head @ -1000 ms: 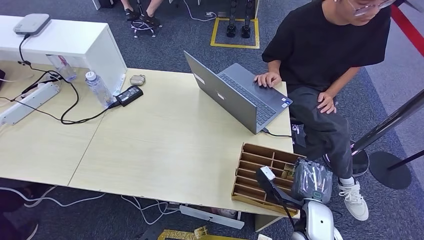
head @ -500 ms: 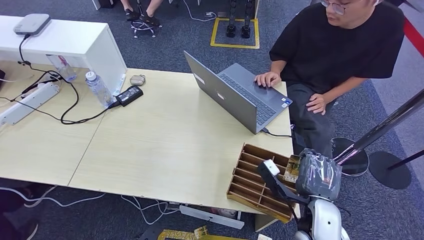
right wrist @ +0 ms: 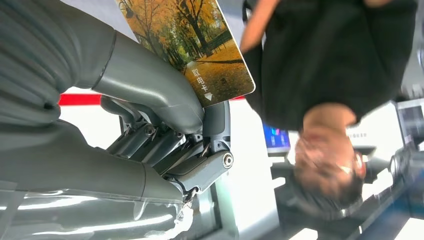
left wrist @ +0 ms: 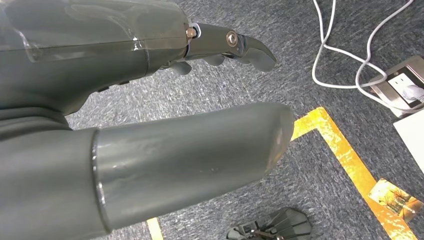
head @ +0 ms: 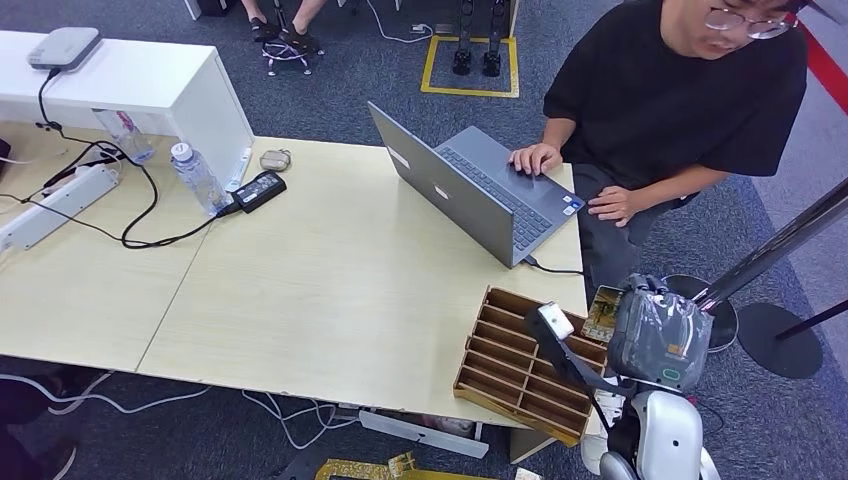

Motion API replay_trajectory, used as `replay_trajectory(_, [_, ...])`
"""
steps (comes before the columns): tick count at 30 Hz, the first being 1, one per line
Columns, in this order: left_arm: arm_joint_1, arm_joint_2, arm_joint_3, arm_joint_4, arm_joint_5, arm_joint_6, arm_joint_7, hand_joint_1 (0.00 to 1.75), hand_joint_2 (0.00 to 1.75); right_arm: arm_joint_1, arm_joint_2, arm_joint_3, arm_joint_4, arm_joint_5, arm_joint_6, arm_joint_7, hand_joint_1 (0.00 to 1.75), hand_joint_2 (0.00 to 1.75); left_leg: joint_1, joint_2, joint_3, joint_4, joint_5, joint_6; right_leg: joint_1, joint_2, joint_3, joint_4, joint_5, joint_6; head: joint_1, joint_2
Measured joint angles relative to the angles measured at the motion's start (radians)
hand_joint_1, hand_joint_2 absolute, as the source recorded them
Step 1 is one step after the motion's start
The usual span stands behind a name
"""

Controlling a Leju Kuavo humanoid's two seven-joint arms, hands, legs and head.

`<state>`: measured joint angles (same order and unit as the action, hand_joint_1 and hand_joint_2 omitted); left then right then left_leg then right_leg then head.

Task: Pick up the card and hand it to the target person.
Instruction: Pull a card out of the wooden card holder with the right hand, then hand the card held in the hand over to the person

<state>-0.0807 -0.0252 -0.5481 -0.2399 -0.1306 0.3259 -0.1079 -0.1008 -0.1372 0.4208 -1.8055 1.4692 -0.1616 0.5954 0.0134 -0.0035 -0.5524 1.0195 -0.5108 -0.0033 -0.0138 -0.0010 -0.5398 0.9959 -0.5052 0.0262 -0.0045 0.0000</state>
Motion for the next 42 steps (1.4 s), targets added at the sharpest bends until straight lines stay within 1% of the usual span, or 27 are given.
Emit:
replay_trajectory(3, [0.0, 0.0, -0.001, 0.0, -0.002, -0.001, -0.001, 0.0, 0.0, -0.021, -0.011, -0.002, -0.026, 0.025, 0.0, 0.0, 1.66, 1.75, 0.0, 0.0, 0.0, 0.0, 0.0, 0.0, 0.0, 0.0, 0.0, 0.0, 0.0, 0.0, 0.0, 0.0])
replay_trajectory(8, [0.0, -0.001, -0.002, 0.0, -0.012, -0.004, -0.003, 0.0, 0.0, -0.072, -0.036, -0.014, -0.078, 0.06, 0.019, -0.002, 1.53, 1.75, 0.0, 0.0, 0.0, 0.0, 0.0, 0.0, 0.0, 0.0, 0.0, 0.0, 0.0, 0.0, 0.0, 0.0])
replay_trajectory(11, [0.0, -0.002, -0.002, 0.0, -0.017, -0.009, -0.003, 0.0, 0.0, -0.1, -0.052, -0.017, -0.099, 0.076, 0.021, -0.01, 1.56, 1.75, 0.0, 0.0, 0.0, 0.0, 0.0, 0.0, 0.0, 0.0, 0.0, 0.0, 0.0, 0.0, 0.0, 0.0])
replay_trajectory(15, [-0.002, -0.003, -0.003, 0.0, -0.023, -0.014, -0.002, 0.0, 0.0, -0.14, -0.084, -0.016, -0.112, 0.08, 0.033, 0.003, 1.68, 1.75, 0.0, 0.0, 0.0, 0.0, 0.0, 0.0, 0.0, 0.0, 0.0, 0.0, 0.0, 0.0, 0.0, 0.0])
replay_trajectory(23, [-0.014, -0.005, -0.012, 0.0, -0.035, -0.028, 0.002, 0.0, 0.0, -0.208, -0.19, -0.004, -0.104, 0.08, 0.119, 0.042, 1.66, 1.75, 0.0, 0.0, 0.0, 0.0, 0.0, 0.0, 0.0, 0.0, 0.0, 0.0, 0.0, 0.0, 0.0, 0.0])
replay_trajectory(30, [-0.022, -0.005, -0.017, 0.0, -0.037, -0.031, 0.003, 0.0, 0.0, -0.217, -0.248, 0.01, -0.084, 0.08, 0.138, 0.048, 1.65, 1.75, 0.0, 0.0, 0.0, 0.0, 0.0, 0.0, 0.0, 0.0, 0.0, 0.0, 0.0, 0.0, 0.0, 0.0])
replay_trajectory(35, [-0.025, -0.005, -0.02, 0.0, -0.04, -0.031, 0.003, 0.0, 0.0, -0.216, -0.261, 0.017, -0.056, 0.08, 0.135, 0.037, 1.66, 1.75, 0.0, 0.0, 0.0, 0.0, 0.0, 0.0, 0.0, 0.0, 0.0, 0.0, 0.0, 0.0, 0.0, 0.0])
replay_trajectory(42, [-0.027, -0.005, -0.028, 0.0, -0.049, -0.033, 0.009, 0.0, 0.0, -0.204, -0.259, 0.016, 0.005, 0.08, 0.087, 0.01, 1.63, 1.75, 0.0, 0.0, 0.0, 0.0, 0.0, 0.0, 0.0, 0.0, 0.0, 0.0, 0.0, 0.0, 0.0, 0.0])
